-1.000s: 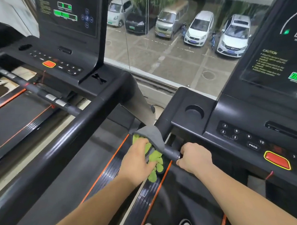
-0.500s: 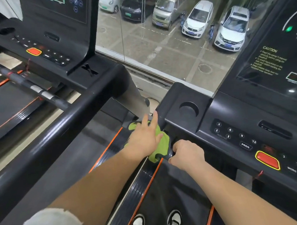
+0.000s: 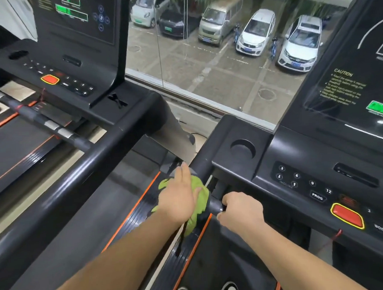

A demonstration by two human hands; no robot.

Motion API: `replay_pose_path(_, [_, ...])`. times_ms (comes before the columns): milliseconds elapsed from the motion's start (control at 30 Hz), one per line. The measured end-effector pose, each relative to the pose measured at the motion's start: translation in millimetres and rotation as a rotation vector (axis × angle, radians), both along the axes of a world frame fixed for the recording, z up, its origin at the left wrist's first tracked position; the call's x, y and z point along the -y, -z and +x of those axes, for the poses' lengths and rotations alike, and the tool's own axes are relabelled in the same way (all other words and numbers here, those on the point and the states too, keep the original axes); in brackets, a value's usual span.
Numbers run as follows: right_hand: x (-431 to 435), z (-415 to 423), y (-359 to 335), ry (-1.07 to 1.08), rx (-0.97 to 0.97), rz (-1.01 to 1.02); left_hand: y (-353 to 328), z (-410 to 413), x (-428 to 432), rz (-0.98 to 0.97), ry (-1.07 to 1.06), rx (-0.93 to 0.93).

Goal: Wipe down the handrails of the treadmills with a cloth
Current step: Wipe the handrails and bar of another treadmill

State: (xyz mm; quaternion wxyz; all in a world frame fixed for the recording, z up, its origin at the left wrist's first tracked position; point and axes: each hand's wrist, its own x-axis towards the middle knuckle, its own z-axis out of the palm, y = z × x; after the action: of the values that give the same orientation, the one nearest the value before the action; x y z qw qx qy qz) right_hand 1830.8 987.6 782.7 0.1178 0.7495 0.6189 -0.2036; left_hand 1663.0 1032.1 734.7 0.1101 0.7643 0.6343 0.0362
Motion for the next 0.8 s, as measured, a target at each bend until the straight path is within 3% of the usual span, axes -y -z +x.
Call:
replay_pose_path(200, [-2,3,-7,0.005,0.004,-0.018,-9,25,-35,-0.044,0.197,-0.054])
replay_pose_path(333, [1,0,-11,-0.007,0.007,0.009,4,-14,9,0.057,0.385,-0.106])
replay_pose_path(500, [11,5,-11,0.009,-0.041,0.039,1,-49,64,0.096,0.364,-0.04])
replay_pose_path(700, [32,33,-12,0.117,-0.266,0.003,-12,-11,62,0.094,0.477,-0.161])
replay_pose_path(800, [48,60,-15,0.105,-0.178,-0.067,10,18,48,0.122,0.643,-0.162])
